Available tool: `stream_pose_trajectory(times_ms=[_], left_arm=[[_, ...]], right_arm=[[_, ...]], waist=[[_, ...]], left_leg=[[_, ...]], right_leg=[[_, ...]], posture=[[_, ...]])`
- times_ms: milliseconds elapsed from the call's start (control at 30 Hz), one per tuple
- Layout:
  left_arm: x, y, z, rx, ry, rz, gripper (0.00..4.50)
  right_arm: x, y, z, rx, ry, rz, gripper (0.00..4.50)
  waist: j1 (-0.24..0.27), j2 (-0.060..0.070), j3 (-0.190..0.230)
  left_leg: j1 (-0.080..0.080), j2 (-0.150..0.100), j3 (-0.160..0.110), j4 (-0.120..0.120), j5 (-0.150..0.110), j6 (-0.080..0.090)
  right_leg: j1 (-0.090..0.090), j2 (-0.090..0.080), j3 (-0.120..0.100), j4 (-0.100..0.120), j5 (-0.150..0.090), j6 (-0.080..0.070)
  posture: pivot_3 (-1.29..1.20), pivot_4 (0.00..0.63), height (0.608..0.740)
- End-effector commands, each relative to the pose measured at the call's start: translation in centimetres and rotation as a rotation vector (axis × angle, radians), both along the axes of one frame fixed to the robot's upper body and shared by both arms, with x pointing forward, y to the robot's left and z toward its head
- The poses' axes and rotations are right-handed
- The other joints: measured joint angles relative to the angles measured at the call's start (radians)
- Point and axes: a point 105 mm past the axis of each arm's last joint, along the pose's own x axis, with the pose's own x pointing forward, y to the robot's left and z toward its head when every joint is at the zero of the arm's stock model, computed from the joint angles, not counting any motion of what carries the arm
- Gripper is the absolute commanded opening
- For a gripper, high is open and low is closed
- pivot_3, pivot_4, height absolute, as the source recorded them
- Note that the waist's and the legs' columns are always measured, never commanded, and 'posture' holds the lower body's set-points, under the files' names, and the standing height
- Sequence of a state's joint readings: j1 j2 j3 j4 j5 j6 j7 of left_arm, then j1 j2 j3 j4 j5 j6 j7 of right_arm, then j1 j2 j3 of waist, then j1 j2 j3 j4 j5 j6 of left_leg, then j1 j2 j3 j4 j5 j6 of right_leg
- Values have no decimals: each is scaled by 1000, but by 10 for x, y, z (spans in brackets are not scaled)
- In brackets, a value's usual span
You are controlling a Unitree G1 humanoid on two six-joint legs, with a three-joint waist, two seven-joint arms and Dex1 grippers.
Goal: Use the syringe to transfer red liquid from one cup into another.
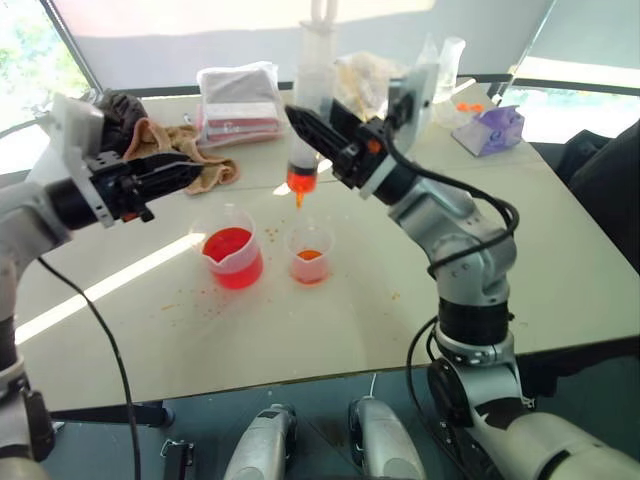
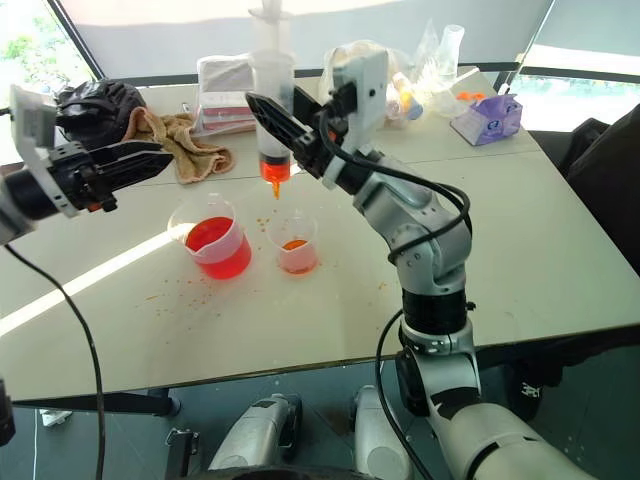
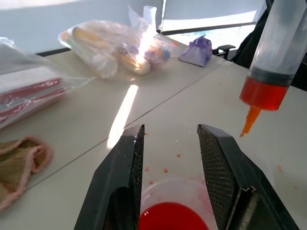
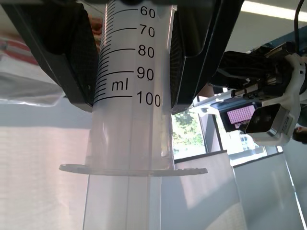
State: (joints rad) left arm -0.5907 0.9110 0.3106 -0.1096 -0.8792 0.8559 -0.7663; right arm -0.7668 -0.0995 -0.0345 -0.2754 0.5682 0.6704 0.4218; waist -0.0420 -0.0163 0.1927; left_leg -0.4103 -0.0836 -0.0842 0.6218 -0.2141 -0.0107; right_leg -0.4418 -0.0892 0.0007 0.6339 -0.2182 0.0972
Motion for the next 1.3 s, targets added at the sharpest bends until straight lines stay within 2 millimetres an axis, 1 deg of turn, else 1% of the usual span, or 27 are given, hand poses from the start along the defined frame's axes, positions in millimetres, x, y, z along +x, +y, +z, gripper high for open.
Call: stream_pose_trajectory(times_ms=[33, 133, 333, 533, 733, 900, 1167, 1300], left_arm=[[4, -18, 18, 17, -77, -78, 1843], [7, -31, 28, 10, -100, -131, 1843], [9, -57, 41, -29, -108, -224, 1843], [5, -73, 57, -75, -122, -286, 1843], [4, -81, 71, -120, -131, -323, 1843], [6, -88, 69, -105, -121, -343, 1843], [5, -108, 57, -62, -95, -417, 1843], [3, -110, 57, -62, -95, -431, 1843]], right_arm=[[-10, 3, -9, -25, -26, -3, 1469], [-10, 5, -23, -52, -10, -12, 1469], [-12, 9, -36, -83, -11, -16, 1469], [-14, 10, -38, -94, -28, -12, 1469], [-21, 14, -41, -108, -39, 13, 1469], [-24, 17, -43, -124, -49, 25, 1469], [-22, 16, -45, -129, -54, 6, 1469], [-18, 14, -44, -127, -54, -14, 1469]], waist=[[2, 0, 0], [2, 0, 0], [1, 0, 0], [1, 0, 0], [2, 0, 0], [2, 0, 0], [6, -1, 0], [5, -1, 0]], left_leg=[[0, 0, 0, 0, 0, 0], [0, 0, 1, 1, 0, 0], [0, 0, 0, 1, 0, 0], [0, 0, 0, 2, 0, 0], [0, 0, 0, 3, 0, 0], [0, 0, 0, 3, 0, 0], [0, 0, 0, 4, 0, 0], [0, 0, 0, 5, 0, 0]], right_leg=[[0, 0, 0, 0, 0, 0], [1, 0, 0, 0, 0, 0], [1, 0, 0, 0, 0, 0], [1, 0, 0, 0, 0, 0], [1, 1, 0, 0, 0, 0], [1, 1, 0, 0, 0, 0], [3, 1, 0, 0, 0, 1], [3, 1, 0, 0, 0, 1]], posture=[[0, 150, 736], [0, 150, 736], [0, 150, 736], [0, 150, 736], [0, 150, 736], [0, 150, 736], [0, 150, 736], [0, 150, 736]])
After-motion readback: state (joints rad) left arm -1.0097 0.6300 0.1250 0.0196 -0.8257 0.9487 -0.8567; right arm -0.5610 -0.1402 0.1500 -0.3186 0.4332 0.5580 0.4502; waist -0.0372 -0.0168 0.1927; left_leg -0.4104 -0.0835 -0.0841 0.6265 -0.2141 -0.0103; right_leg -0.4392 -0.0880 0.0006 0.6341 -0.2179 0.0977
